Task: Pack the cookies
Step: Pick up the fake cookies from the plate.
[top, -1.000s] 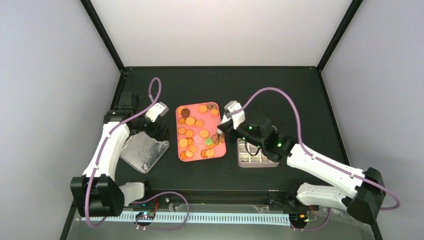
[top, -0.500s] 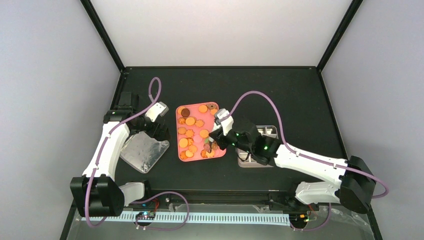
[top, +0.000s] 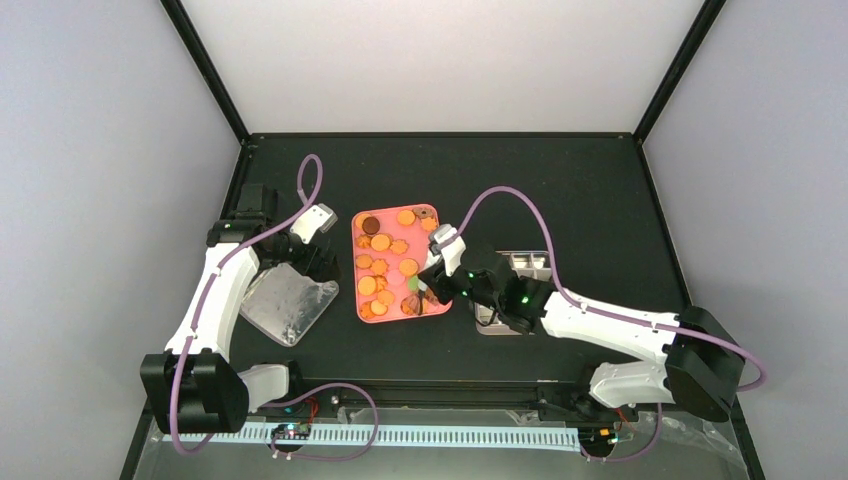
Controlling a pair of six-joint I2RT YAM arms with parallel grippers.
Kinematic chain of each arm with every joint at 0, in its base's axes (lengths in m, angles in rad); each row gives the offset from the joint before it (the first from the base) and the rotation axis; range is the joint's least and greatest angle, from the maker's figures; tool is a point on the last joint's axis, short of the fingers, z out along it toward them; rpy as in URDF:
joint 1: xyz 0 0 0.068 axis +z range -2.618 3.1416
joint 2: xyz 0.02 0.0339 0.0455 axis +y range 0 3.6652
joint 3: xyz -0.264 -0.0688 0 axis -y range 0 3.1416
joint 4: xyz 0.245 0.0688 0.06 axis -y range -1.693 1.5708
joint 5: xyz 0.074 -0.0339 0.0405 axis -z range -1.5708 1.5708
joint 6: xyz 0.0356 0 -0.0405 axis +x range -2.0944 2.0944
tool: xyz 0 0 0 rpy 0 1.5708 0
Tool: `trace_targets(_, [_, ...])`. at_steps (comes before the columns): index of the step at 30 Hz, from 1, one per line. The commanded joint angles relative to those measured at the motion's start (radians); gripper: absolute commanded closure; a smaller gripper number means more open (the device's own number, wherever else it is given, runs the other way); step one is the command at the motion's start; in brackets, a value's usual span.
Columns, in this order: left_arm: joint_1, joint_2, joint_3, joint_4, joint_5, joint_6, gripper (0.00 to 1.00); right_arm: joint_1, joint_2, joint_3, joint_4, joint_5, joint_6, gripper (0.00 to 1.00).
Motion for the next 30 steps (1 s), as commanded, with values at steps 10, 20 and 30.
trace_targets(10, [0.009,-0.001,0.022,0.003,0.002,0.007,0.02,0.008,-0.011,-0.02,0.066,0.01,0.038,0.84])
trace_targets(20, [0.009,0.002,0.021,0.001,0.001,0.002,0.02,0.008,-0.064,0.037,0.023,0.048,0.011,0.99])
trace_targets(30, [0.009,0.002,0.027,-0.001,-0.001,0.005,0.02,-0.045,-0.205,0.093,-0.109,0.185,-0.105,0.99])
